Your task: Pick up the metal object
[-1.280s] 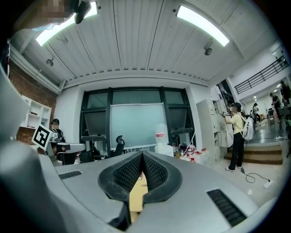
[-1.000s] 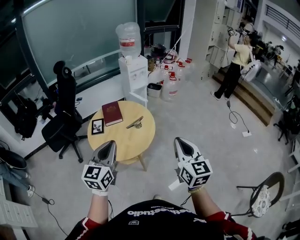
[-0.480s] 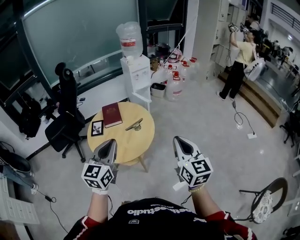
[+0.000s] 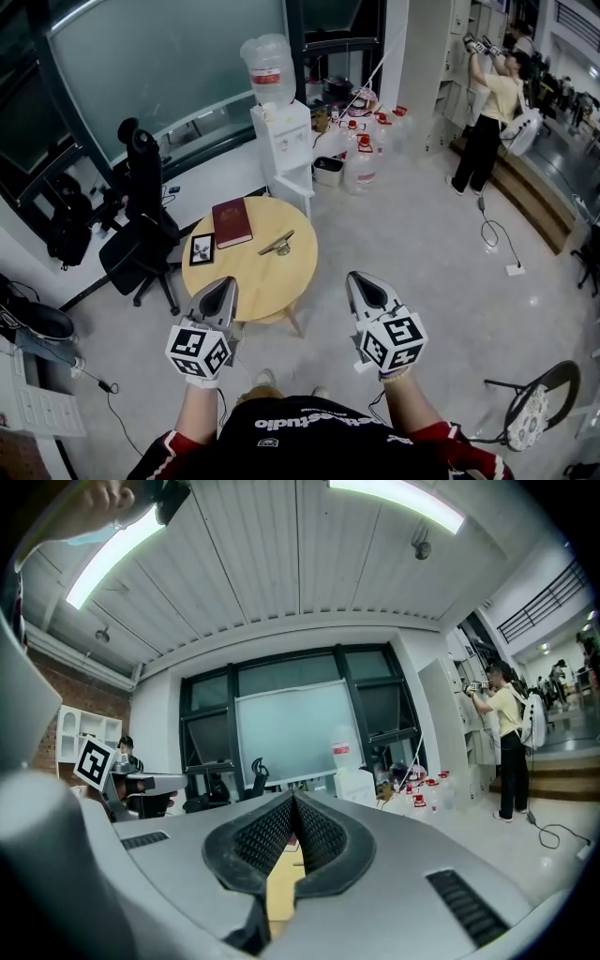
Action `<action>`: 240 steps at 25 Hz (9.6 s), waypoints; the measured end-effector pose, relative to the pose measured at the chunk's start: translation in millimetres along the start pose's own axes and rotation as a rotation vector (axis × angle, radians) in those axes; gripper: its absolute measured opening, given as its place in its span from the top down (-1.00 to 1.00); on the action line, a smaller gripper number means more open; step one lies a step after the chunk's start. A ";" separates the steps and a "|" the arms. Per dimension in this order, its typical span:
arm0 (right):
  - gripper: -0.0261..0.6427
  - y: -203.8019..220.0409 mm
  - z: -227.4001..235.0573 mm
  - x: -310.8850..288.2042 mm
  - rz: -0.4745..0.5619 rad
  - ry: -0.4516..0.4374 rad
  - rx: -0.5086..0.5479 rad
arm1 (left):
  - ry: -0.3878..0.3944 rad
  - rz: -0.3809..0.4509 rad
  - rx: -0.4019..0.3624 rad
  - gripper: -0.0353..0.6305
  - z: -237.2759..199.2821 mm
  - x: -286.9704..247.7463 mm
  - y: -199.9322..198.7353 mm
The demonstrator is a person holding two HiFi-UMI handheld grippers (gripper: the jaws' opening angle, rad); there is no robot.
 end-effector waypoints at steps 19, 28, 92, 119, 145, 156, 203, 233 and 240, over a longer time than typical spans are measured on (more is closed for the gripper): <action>0.84 -17.7 -3.8 -51.7 -0.011 0.088 0.030 | 0.121 0.042 0.020 0.84 -52.7 -60.9 1.4; 0.84 -18.6 -4.8 -79.5 -0.019 0.106 0.029 | 0.178 0.058 -0.015 0.83 -69.4 -83.4 -0.5; 0.84 68.3 14.1 -201.2 -0.164 0.434 -0.059 | 0.609 -0.345 -0.298 0.45 -114.5 -353.0 267.7; 0.84 130.4 57.0 -197.9 -0.250 0.546 -0.090 | 0.523 -0.459 -0.407 0.44 -106.0 -411.3 370.4; 0.84 95.9 22.7 -168.8 -0.273 0.483 -0.080 | 0.468 -0.521 -0.264 0.68 -101.8 -366.1 330.5; 0.84 78.7 16.8 -168.3 -0.234 0.379 -0.055 | 0.358 -0.459 -0.157 0.68 -120.0 -322.9 276.9; 0.84 -13.8 -6.0 -129.9 -0.036 0.072 0.029 | 0.013 0.051 -0.077 0.82 -128.2 -104.0 16.3; 0.84 -54.0 -39.4 -161.6 0.050 0.053 0.111 | -0.029 0.186 0.009 0.82 -169.3 -57.8 -35.7; 0.84 -55.2 -36.4 -161.2 0.053 0.066 0.117 | -0.037 0.186 0.015 0.82 -170.6 -59.9 -34.4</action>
Point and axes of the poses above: the fingertips, and each gripper's own axes: x backward along the fingers, z to its right, y out of its underside, the point moved 8 cm from there along x, backward along the fingers, and after that the axes turned 5 degrees about -y, right-handed, at the moved point
